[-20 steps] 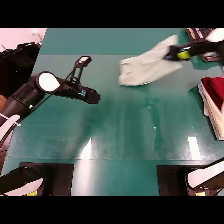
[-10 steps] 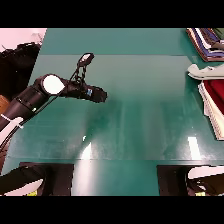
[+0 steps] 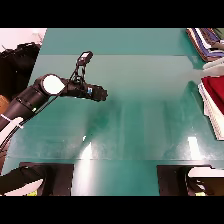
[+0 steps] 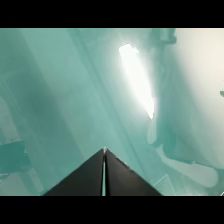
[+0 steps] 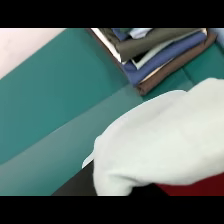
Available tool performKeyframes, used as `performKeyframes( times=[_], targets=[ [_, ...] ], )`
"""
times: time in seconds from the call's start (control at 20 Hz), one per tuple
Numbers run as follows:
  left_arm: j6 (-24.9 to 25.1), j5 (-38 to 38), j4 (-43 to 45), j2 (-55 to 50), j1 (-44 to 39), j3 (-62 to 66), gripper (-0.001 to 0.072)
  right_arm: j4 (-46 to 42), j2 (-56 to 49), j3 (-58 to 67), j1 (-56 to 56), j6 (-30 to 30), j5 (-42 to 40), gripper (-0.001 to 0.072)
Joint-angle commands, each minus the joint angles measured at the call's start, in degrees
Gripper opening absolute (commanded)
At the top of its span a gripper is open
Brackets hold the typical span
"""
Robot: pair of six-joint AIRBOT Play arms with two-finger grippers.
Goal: Fold the shirts.
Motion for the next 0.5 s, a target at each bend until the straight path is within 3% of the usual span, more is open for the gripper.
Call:
performKeyframes(
  times=[0.0,0.2,0.45],
  targets=[
    [0.0,0.0,0.1,0.0,0.0,0.0,0.0027,0.3,3.6,0.0,-2.3,-0.1,3.4,0.0015],
    [0.0,-1.4,0.1,0.0,0.0,0.0,0.0027,-9.8,4.1,-1.8,-4.7,0.0,15.0,0.0015],
    [0.4,-2.4,0.1,0.0,0.0,0.0,0.0027,-19.2,12.1,-21.8,-7.9,-0.1,16.3,0.0015]
  ],
)
